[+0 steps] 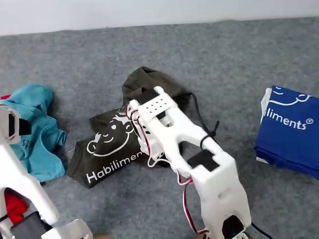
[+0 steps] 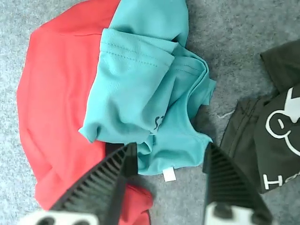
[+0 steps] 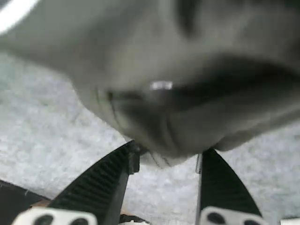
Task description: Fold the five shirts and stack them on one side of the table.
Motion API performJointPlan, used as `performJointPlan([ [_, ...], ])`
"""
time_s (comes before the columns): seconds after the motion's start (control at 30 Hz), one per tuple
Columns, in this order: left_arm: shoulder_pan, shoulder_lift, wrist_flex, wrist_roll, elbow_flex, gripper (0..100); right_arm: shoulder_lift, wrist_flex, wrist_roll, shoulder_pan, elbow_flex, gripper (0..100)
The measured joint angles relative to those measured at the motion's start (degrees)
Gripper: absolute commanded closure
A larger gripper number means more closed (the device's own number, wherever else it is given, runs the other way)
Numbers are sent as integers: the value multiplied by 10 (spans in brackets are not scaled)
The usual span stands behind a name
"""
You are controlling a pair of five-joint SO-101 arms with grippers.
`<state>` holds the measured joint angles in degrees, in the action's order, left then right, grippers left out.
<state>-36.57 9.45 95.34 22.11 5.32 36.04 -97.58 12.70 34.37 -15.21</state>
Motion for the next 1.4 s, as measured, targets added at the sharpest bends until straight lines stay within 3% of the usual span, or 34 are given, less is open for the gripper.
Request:
performJointPlan([
  [0.07,-1,0,0,0,0,768,30,0,0,0,-15,997],
  [0.37,-1,0,-11,0,0,768,16,-29,52,-59,-54,988],
  [0.63,-1,0,-13,0,0,768,-214,-29,185,-177,-94,988],
  [0.9,16,0,-15,0,-5,768,-407,-29,298,-183,-142,988],
  [1.13,100,0,-15,-18,-5,768,-505,-30,344,-187,-137,988],
  [1.4,241,0,-50,-87,-5,768,-636,-30,418,-236,43,988],
])
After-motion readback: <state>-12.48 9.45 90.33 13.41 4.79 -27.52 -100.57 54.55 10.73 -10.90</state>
